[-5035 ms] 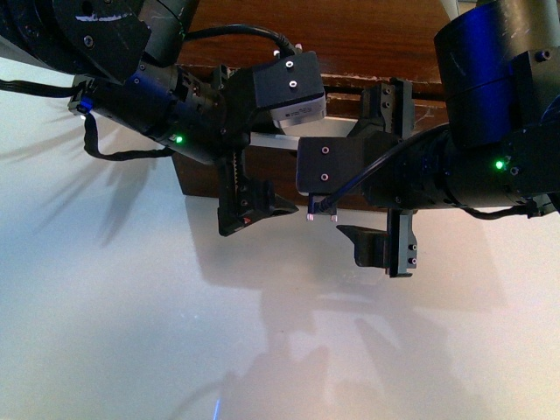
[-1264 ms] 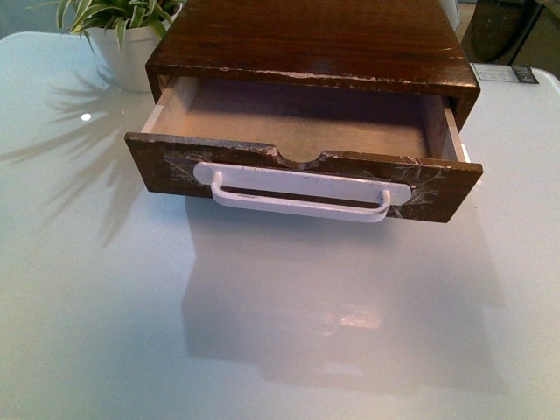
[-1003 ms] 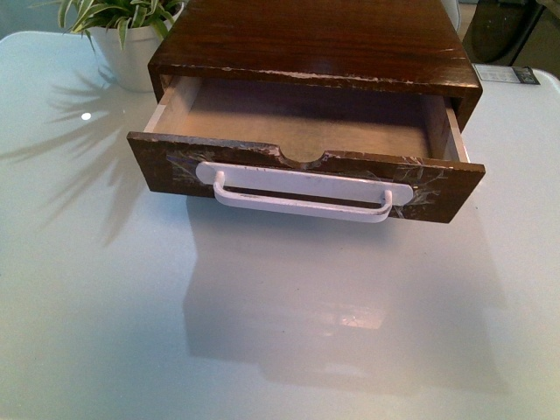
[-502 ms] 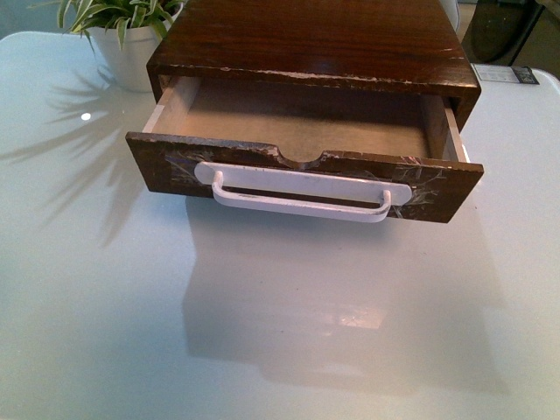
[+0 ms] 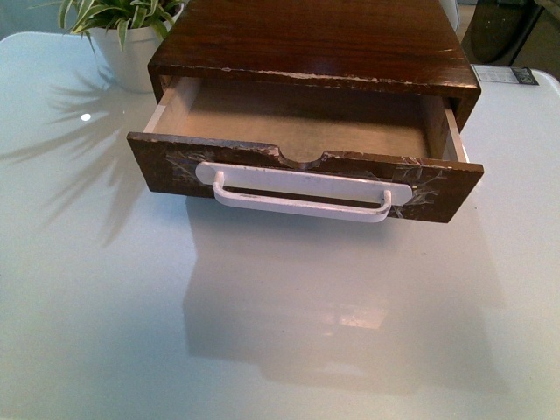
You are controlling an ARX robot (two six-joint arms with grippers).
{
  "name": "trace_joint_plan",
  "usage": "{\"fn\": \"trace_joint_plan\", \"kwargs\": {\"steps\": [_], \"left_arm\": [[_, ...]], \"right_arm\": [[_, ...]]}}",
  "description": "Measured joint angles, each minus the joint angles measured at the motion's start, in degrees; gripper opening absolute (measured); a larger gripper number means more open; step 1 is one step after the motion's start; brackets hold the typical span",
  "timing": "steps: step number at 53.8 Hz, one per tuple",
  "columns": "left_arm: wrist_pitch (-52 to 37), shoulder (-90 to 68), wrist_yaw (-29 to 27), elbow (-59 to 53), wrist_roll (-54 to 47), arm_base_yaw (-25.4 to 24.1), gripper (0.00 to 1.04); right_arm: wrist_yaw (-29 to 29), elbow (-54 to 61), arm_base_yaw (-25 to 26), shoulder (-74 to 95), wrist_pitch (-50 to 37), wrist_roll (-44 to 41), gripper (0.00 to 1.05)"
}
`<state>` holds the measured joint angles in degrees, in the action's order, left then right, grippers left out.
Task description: Open drawer
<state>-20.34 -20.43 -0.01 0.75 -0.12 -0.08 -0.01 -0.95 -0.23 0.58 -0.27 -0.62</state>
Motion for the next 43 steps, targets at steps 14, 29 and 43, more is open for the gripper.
{"fn": "trace_joint_plan", "kwargs": {"steps": [14, 29, 43], "left_arm": [[5.1, 5.3, 0.0, 0.0, 0.0, 0.0, 0.02], [12.7, 12.3, 0.0, 0.0, 0.0, 0.0, 0.02], [20.2, 20.0, 0.0, 0.0, 0.0, 0.0, 0.02]], "right_arm": [[0.0, 0.0, 0.0, -0.2, 0.2, 0.0, 0.02], [0.0, 0.0, 0.0, -0.2, 0.2, 0.0, 0.02], [0.0, 0.0, 0.0, -0.3, 0.2, 0.0, 0.02]]}}
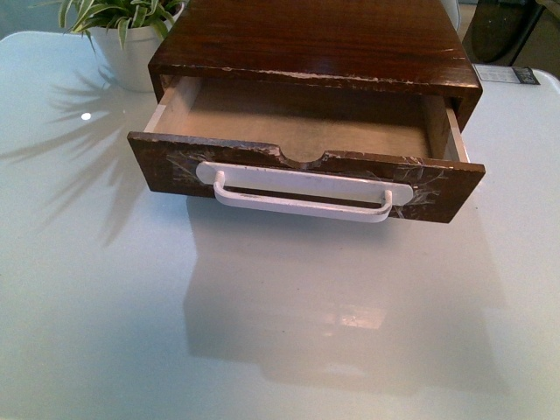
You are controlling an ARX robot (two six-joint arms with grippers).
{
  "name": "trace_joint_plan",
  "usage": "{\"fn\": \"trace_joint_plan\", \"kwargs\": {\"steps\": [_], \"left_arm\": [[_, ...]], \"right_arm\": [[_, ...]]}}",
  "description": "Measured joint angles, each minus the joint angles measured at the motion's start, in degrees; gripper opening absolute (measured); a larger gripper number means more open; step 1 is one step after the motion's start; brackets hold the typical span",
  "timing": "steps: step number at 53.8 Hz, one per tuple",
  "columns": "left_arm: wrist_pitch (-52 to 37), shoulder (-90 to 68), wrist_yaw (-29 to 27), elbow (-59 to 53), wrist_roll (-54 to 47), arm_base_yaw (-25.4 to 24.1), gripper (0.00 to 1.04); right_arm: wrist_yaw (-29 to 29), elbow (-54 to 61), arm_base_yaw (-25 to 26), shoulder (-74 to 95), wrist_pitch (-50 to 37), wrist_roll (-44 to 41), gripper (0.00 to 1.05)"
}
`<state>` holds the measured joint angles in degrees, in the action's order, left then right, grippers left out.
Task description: Open drawer
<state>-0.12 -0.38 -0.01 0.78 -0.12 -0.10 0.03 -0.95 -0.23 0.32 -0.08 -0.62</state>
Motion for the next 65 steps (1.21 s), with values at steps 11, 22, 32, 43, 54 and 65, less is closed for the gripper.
{"fn": "trace_joint_plan", "kwargs": {"steps": [11, 22, 32, 43, 54, 65], "left_arm": [[0.0, 0.0, 0.0, 0.0, 0.0, 0.0, 0.02], [0.0, 0.0, 0.0, 0.0, 0.0, 0.0, 0.35], [0.0, 0.0, 0.0, 0.0, 0.0, 0.0, 0.67], [0.0, 0.0, 0.0, 0.0, 0.0, 0.0, 0.96], [0.0, 0.0, 0.0, 0.0, 0.0, 0.0, 0.96], [0.0, 0.0, 0.0, 0.0, 0.0, 0.0, 0.96]], "right_arm": [[0.0, 0.0, 0.0, 0.0, 0.0, 0.0, 0.02], [0.0, 0.0, 0.0, 0.0, 0.0, 0.0, 0.25], [0.0, 0.0, 0.0, 0.0, 0.0, 0.0, 0.55], [0.0, 0.0, 0.0, 0.0, 0.0, 0.0, 0.97], [0.0, 0.0, 0.0, 0.0, 0.0, 0.0, 0.96], [0.0, 0.0, 0.0, 0.0, 0.0, 0.0, 0.96]]}}
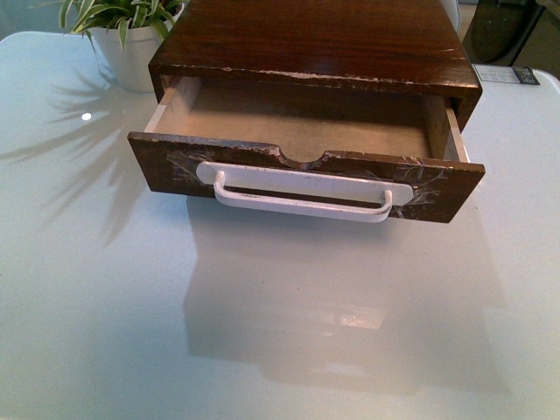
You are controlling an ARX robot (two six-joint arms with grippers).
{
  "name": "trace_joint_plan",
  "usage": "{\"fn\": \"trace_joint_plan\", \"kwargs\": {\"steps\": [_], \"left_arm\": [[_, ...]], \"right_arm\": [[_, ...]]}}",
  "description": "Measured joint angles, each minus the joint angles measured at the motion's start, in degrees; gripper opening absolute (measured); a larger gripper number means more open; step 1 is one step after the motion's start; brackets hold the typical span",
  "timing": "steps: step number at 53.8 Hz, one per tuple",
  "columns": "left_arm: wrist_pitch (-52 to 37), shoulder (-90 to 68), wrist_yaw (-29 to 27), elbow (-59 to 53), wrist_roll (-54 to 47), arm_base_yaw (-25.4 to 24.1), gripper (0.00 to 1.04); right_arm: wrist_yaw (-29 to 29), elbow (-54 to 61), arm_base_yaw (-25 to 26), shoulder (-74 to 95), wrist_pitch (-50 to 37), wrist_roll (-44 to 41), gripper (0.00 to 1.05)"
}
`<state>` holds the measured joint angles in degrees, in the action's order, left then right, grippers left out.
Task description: Open drawer
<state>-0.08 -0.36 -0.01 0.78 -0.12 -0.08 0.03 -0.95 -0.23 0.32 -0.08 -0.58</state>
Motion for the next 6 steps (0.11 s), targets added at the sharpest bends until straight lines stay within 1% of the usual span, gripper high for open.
{"fn": "trace_joint_plan", "kwargs": {"steps": [6], "left_arm": [[0.0, 0.0, 0.0, 0.0, 0.0, 0.0, 0.96]], "right_arm": [[0.0, 0.0, 0.0, 0.0, 0.0, 0.0, 0.96]]}}
